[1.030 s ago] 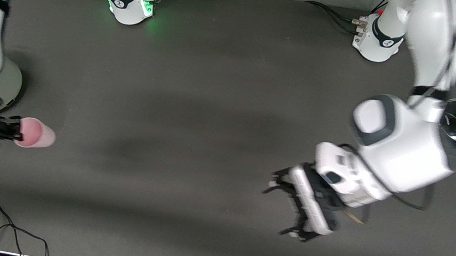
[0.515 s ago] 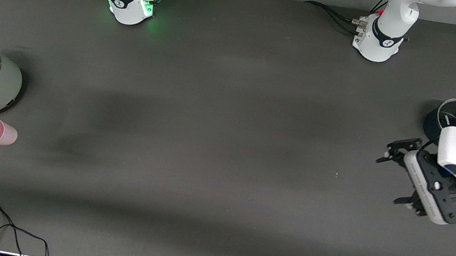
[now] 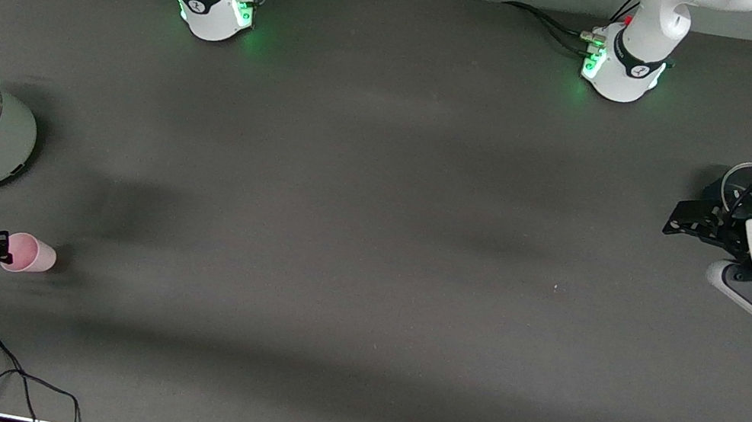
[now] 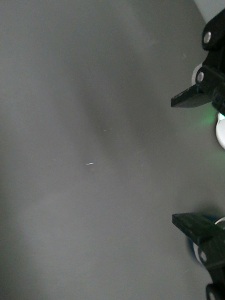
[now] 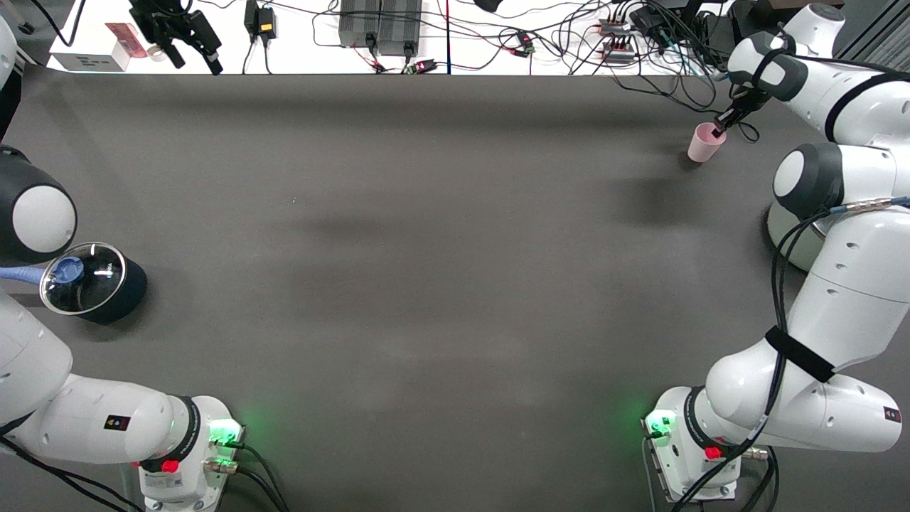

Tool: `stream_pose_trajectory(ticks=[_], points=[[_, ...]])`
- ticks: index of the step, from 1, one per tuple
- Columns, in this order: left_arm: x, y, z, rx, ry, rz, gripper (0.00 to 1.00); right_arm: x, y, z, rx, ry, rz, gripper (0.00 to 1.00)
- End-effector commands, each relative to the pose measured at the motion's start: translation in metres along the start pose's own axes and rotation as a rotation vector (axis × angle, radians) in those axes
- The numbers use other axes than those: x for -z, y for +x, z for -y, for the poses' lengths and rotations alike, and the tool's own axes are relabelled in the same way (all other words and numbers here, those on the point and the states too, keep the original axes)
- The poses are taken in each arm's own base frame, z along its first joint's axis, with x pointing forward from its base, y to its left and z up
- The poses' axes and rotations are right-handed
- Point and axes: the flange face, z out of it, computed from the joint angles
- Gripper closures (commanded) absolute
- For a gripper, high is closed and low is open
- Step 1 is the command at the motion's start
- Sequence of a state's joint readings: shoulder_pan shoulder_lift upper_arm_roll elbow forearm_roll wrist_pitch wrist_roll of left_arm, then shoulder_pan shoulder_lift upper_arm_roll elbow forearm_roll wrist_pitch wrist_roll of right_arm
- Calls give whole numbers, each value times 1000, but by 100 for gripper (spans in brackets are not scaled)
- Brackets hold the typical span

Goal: Transfer pink cup from left to right arm
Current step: 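Lower the cup onto the table and open the right gripper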

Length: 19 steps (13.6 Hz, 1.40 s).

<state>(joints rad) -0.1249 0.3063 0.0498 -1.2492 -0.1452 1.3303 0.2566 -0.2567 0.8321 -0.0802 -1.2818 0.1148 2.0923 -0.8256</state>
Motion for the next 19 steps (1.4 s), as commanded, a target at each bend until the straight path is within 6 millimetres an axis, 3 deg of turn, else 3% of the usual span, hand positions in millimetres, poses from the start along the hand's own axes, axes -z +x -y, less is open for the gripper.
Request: stream_pose_trajectory(ticks=[1, 4, 5, 6, 7, 10, 11, 16, 18, 19], points=[[-16, -38, -1, 135, 49, 15, 0, 3, 2, -3, 15, 16, -30, 100], [-61, -62, -2, 142, 80, -69, 0, -11, -2, -9, 5, 11, -32, 100], [-65, -62, -4, 129, 126, -78, 0, -12, -2, -9, 4, 11, -32, 100], [-56, -61, -9, 115, 144, -89, 0, -10, -1, -9, 6, 11, -34, 93], [-43, -59, -12, 101, 152, -105, 0, -9, -1, -9, 3, 10, -35, 1], [-26, -65, -22, 101, 140, -34, 0, 10, -1, -6, 1, 19, -32, 0], [-27, -66, -22, 100, 141, -28, 0, 28, -3, -3, 3, 35, -19, 0], [-25, -69, -7, 113, 172, -22, 0, 164, -29, 23, 5, 60, 37, 0], [-24, -73, 8, 135, 168, -28, 0, 209, -37, 48, -12, 77, 83, 0], [-22, -74, 10, 139, 166, -27, 0, 227, -31, 72, -30, 85, 96, 0]])
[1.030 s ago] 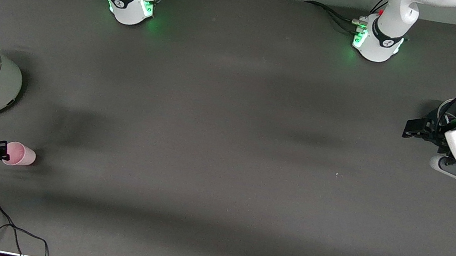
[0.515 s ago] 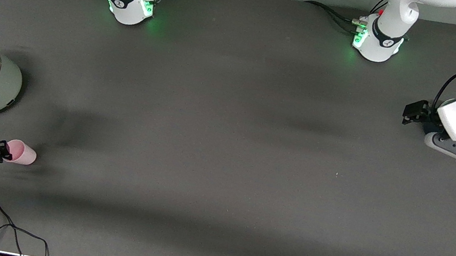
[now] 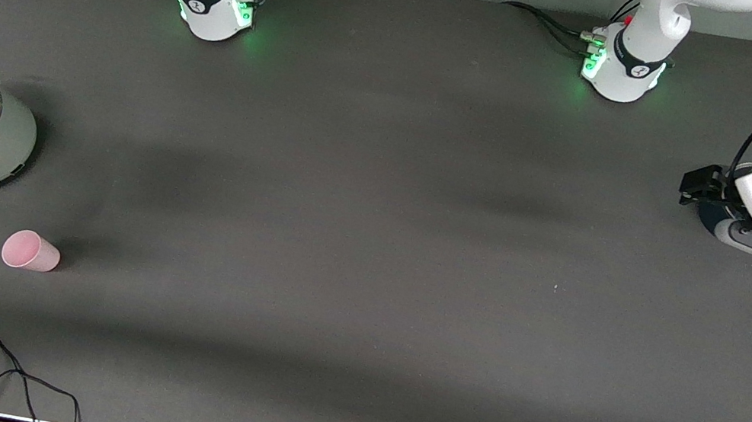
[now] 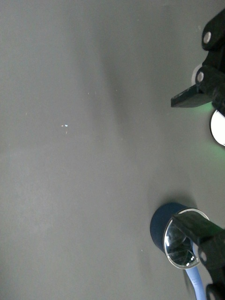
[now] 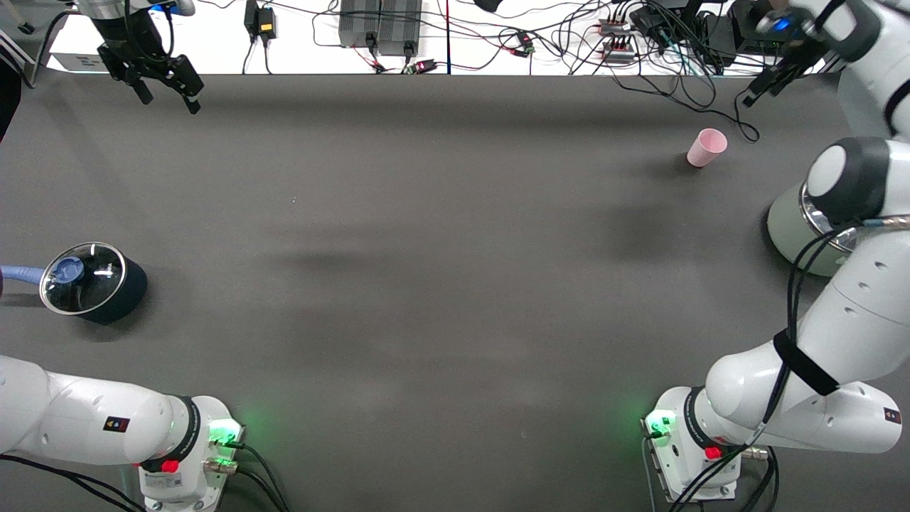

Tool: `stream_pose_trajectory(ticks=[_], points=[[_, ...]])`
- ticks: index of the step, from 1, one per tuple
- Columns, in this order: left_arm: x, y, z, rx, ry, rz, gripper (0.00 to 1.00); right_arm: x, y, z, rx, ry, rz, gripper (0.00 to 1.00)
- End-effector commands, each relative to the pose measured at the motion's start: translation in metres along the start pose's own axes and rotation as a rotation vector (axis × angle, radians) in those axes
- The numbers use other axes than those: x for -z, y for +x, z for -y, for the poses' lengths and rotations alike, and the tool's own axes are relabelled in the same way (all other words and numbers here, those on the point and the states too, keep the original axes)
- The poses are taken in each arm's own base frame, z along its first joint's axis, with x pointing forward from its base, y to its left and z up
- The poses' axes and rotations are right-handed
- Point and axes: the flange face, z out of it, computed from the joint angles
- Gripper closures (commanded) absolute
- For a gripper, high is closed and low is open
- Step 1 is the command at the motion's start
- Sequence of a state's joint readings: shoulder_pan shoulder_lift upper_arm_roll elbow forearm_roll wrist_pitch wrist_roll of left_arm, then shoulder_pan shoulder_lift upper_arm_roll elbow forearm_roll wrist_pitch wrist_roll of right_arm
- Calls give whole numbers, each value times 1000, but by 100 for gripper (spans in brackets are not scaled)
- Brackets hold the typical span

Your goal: Transfer pink cup from left to right arm

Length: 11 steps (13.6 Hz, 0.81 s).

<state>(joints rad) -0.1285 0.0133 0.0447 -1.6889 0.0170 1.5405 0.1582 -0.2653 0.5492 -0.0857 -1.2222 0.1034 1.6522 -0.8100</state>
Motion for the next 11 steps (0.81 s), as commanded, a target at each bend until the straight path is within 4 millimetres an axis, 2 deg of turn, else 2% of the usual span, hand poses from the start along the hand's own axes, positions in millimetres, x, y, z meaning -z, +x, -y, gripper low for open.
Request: stream_pose_trajectory(ticks=[1, 3, 5, 6, 8, 11], points=[[6, -4, 7, 19, 11, 0, 0, 39, -1, 66, -71, -6, 66, 0], [10, -3, -1, 9, 35, -11, 0, 57, -1, 122, -173, -26, 81, 0], [22, 0, -2, 3, 55, -39, 0, 72, -9, 164, -241, -49, 80, 0], [24, 0, 5, 10, 55, -50, 0, 77, -11, 180, -249, -52, 76, 0], [27, 1, 17, 28, 57, -73, 0, 87, -22, 193, -272, -55, 62, 0], [28, 5, 20, 31, 56, -78, 0, 103, -23, 216, -358, -92, 41, 0]])
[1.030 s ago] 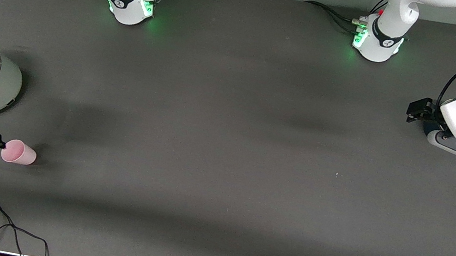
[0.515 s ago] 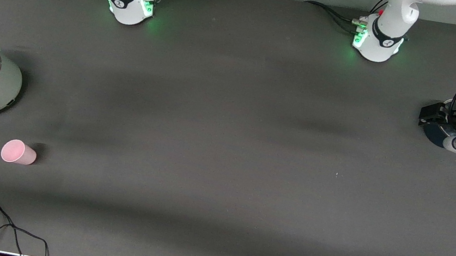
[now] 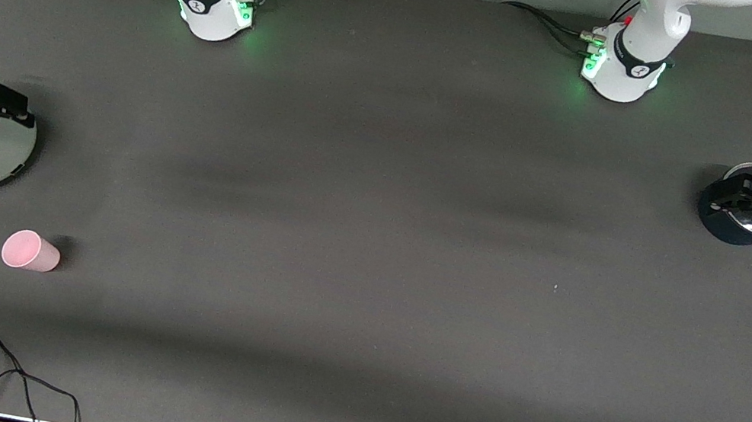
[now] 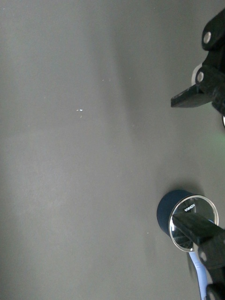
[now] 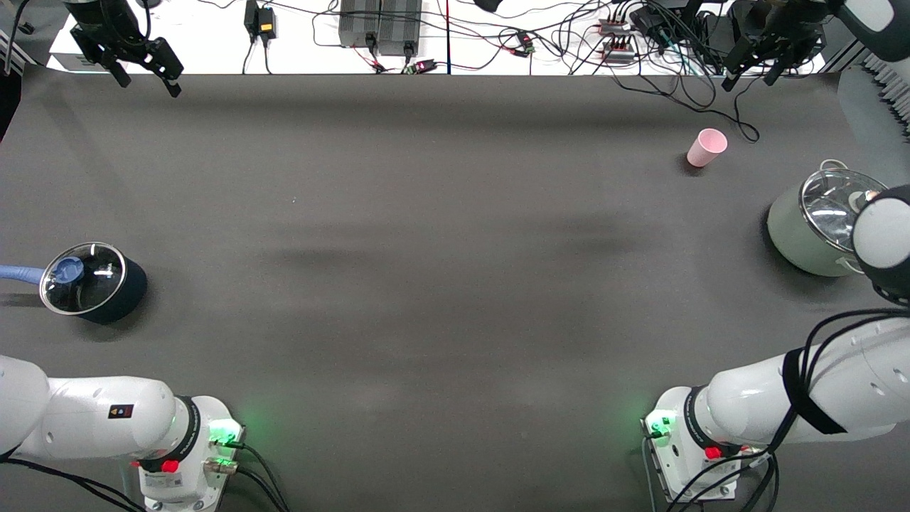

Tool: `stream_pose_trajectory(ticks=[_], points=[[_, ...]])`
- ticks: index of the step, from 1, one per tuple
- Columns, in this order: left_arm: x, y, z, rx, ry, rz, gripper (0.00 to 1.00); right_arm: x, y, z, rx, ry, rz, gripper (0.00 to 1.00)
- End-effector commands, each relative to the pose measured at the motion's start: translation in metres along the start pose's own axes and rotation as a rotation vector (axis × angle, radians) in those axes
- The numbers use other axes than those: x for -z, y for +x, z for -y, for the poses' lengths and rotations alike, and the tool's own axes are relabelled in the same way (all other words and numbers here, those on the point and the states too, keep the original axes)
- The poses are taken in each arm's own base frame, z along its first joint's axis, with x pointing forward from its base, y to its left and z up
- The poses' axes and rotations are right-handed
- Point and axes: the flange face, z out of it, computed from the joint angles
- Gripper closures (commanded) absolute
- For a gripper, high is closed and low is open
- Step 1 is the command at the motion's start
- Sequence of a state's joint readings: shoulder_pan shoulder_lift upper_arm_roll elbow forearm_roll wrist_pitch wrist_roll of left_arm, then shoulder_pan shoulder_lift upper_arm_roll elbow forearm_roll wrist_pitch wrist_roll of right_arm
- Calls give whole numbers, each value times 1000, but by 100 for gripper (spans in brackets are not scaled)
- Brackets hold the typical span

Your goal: Transfer pink cup from left to right arm

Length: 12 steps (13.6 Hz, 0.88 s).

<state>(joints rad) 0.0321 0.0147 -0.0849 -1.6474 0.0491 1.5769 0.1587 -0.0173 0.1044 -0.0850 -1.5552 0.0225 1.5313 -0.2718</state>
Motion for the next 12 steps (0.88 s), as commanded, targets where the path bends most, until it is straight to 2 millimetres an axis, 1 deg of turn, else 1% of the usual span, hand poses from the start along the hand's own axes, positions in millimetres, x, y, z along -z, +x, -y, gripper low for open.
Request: stream_pose_trajectory(ticks=[1, 2, 3, 5, 7, 8, 11, 12], points=[[2, 8, -3, -4, 15, 5, 0, 12, -11, 18, -84, -41, -28, 0], [-2, 9, 0, 1, 11, 14, 0, 16, -8, 24, -88, -46, -40, 0], [-2, 9, -2, -1, 11, 17, 0, 21, -5, 23, -121, -50, -55, 0], [-4, 9, 0, 0, 11, 24, 0, 28, -5, 25, -189, -56, -72, 0], [-6, 8, 1, 1, 10, 30, 0, 36, -5, 33, -191, -47, -85, 0], [-7, 8, 1, 1, 10, 31, 0, 38, -6, 30, -196, -44, -89, 0], [-8, 6, 0, 1, 11, 38, 0, 39, -8, 28, -202, -42, -89, 0], [-13, 2, 0, 2, 10, 50, 0, 38, -8, 27, -206, -40, -85, 0]])
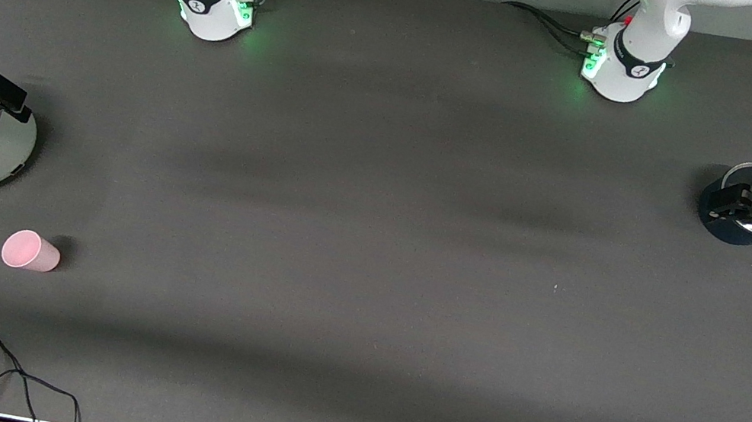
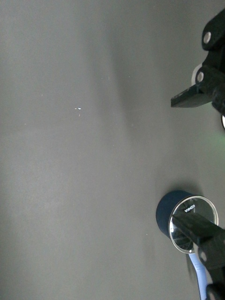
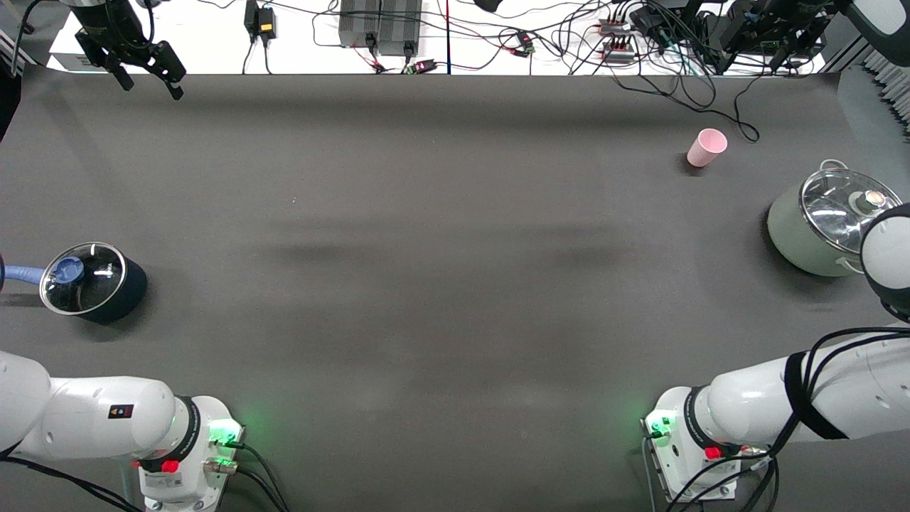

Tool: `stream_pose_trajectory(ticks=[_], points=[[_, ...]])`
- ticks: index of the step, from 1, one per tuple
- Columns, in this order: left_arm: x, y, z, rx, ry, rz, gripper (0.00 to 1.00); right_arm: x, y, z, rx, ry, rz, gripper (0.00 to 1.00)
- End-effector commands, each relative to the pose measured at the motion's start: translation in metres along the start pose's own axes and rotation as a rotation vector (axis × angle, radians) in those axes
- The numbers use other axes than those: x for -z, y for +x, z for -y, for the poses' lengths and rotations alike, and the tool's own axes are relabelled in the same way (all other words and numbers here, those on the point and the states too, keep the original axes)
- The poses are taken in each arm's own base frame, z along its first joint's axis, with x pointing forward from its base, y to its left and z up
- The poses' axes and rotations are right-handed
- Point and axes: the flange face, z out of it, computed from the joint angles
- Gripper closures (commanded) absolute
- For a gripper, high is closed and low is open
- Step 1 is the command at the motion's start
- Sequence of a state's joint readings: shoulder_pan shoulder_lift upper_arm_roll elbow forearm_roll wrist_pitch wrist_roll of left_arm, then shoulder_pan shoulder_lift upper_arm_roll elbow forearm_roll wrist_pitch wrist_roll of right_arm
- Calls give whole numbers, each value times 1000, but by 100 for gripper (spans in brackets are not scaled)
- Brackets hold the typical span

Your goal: Transfer pink cup from left to right arm

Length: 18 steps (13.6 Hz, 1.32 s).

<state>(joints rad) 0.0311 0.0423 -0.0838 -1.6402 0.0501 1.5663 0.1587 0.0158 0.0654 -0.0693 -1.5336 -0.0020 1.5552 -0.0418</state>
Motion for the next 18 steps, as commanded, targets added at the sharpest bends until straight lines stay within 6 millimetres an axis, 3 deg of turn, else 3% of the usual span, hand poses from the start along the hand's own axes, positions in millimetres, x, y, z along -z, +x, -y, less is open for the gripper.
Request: stream_pose_trajectory(ticks=[1, 4, 18], points=[[-2, -8, -2, 5, 17, 21, 0, 4, -4, -2, -27, 0, -2, 0], [-2, -7, -3, 3, 15, 20, 0, 4, -4, -15, -59, 6, -5, 0], [-5, -3, -1, 5, 15, 13, 0, 5, 0, -6, -103, 20, -7, 0]])
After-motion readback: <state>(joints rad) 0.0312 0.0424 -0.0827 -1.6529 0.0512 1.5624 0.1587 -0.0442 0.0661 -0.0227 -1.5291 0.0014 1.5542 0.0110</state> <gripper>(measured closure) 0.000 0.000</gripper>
